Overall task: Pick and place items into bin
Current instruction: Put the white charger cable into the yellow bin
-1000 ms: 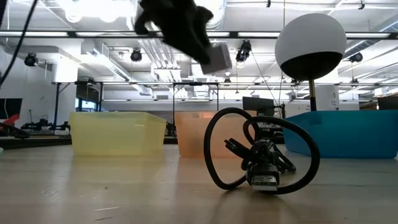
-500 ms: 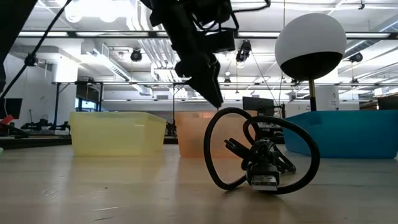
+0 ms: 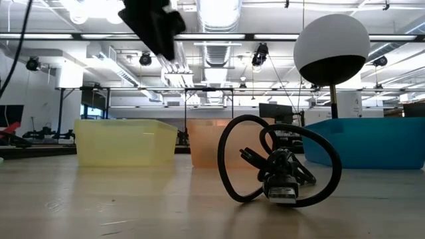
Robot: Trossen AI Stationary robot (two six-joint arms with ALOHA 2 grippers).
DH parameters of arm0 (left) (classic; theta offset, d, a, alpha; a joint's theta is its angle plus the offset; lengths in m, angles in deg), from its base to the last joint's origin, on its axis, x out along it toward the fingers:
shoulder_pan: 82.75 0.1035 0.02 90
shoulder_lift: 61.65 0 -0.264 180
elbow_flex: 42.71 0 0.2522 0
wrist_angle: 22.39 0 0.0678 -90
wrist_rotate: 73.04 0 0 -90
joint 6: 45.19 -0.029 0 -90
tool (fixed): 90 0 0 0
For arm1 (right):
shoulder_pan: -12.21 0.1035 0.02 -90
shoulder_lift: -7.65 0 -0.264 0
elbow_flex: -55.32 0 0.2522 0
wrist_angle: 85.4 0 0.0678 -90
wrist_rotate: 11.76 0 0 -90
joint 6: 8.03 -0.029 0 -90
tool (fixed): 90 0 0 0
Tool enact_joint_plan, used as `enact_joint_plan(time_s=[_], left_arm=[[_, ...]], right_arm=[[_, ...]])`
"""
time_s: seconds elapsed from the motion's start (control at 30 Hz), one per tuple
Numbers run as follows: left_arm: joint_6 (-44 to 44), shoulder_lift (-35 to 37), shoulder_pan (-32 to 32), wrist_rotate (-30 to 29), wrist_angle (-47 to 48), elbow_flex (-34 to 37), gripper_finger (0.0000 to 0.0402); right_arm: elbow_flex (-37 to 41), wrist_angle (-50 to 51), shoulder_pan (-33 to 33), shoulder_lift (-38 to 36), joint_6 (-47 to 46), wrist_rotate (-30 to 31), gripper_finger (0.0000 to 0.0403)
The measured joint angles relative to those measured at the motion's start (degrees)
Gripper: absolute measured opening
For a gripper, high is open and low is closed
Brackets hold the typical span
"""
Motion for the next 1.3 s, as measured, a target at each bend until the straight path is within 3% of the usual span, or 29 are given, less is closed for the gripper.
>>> enact_joint_plan(time_s=[0.33,0.47,0.7,0.9,1.03,1.3], left_arm=[[22.0,12.22,-13.36,4.16,-0.42,13.7,0.0184],[41.43,12.95,-19.75,6.5,-0.09,17.28,0.0184],[78.78,11.62,-33.2,5.4,-1.34,18.29,0.0184],[100.85,7.11,-41.12,2.35,-7.62,19.1,0.0184],[106.36,2.0,-42.24,1.34,-12.45,18.76,0.0184],[107.06,-8.43,-42.11,1.34,-14.45,15.37,0.0184]], right_arm=[[0.68,-3.03,-3.35,0.02,11.82,-0.02,0.026],[0.68,-4.63,-4.63,0.02,12.63,-0.3,0.026],[0.74,-5.4,-6.59,0.02,12.71,-1.6,0.026],[0.76,-6.4,-8.84,0.02,14.5,-2.1,0.026],[0.76,-6.42,-10.63,0.02,15.85,-4.27,0.026],[0.78,-5.62,-11.31,0.02,19.02,-6.44,0.0258]])
